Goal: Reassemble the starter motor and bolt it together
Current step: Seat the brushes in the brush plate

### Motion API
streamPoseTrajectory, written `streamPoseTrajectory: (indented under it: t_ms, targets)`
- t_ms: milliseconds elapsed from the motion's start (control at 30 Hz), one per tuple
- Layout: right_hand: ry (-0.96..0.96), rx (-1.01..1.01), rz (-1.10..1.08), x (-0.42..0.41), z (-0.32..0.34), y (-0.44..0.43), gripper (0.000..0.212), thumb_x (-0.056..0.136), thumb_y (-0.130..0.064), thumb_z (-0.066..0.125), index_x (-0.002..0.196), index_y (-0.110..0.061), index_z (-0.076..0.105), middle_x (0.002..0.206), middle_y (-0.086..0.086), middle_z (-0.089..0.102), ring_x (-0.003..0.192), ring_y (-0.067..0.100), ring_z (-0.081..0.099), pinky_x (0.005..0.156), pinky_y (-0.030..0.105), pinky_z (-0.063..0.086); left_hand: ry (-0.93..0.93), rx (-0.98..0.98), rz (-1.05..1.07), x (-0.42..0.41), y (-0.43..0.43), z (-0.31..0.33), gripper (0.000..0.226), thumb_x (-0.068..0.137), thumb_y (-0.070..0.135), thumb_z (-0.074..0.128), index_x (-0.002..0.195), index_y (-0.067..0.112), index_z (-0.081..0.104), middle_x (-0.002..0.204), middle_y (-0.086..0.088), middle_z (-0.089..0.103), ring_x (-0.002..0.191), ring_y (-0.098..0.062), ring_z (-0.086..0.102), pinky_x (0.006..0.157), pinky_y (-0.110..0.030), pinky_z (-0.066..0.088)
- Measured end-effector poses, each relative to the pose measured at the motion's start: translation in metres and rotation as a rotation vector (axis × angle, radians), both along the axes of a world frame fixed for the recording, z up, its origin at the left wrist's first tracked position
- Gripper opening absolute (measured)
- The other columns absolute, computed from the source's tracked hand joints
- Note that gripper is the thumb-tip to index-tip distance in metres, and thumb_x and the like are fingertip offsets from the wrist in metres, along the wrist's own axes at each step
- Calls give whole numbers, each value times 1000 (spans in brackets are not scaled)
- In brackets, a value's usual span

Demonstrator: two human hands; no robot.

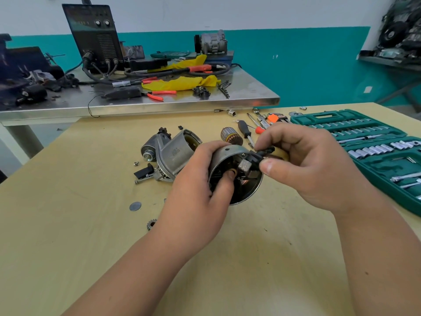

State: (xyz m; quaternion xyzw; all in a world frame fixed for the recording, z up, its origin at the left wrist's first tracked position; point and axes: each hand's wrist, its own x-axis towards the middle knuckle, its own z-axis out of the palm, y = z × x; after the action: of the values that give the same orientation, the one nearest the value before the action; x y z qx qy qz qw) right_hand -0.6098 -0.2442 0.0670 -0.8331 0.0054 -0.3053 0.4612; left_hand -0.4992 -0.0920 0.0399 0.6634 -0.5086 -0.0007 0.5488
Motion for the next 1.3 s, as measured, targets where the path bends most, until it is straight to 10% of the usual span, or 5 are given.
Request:
streamPoseTrajectory:
  t_ms: [300, 633, 1100, 1300]
  targets:
    - [35, 60, 52, 2, -1, 3, 20, 72, -37, 64, 92, -39, 66, 96, 3, 68, 84, 28, 62, 69, 32, 54, -23, 42, -46, 3, 6, 6, 34, 86, 23, 54, 106, 49, 47, 107, 29, 59, 100, 7, 58, 78, -5, 43]
    - [120, -88, -80, 11, -5, 12, 13, 86, -29, 55, 95, -34, 62, 58, -21, 57, 53, -1, 50, 51, 8, 36, 25, 119, -68, 16, 8, 9, 29, 81, 25, 55, 103, 44, 51, 103, 25, 61, 95, 2, 61, 76, -11, 48]
    - [188, -68, -170, 17, -9, 17, 18, 94, -27, 56, 85, -40, 65, 55, -19, 59, 52, 0, 52, 52, 20, 41, 421, 213, 5, 22, 1, -1, 14, 83, 39, 73, 93, 29, 72, 80, 13, 74, 73, -1, 70, 60, -15, 53]
    - [256, -22, -141, 18, -10, 21, 18, 91, -28, 55, 87, -35, 70, 55, -12, 60, 49, 0, 52, 47, 14, 40, 468, 333, -41, 27, 2, 0, 35, 76, 53, 67, 96, 25, 74, 89, 6, 77, 86, -11, 73, 87, -41, 57]
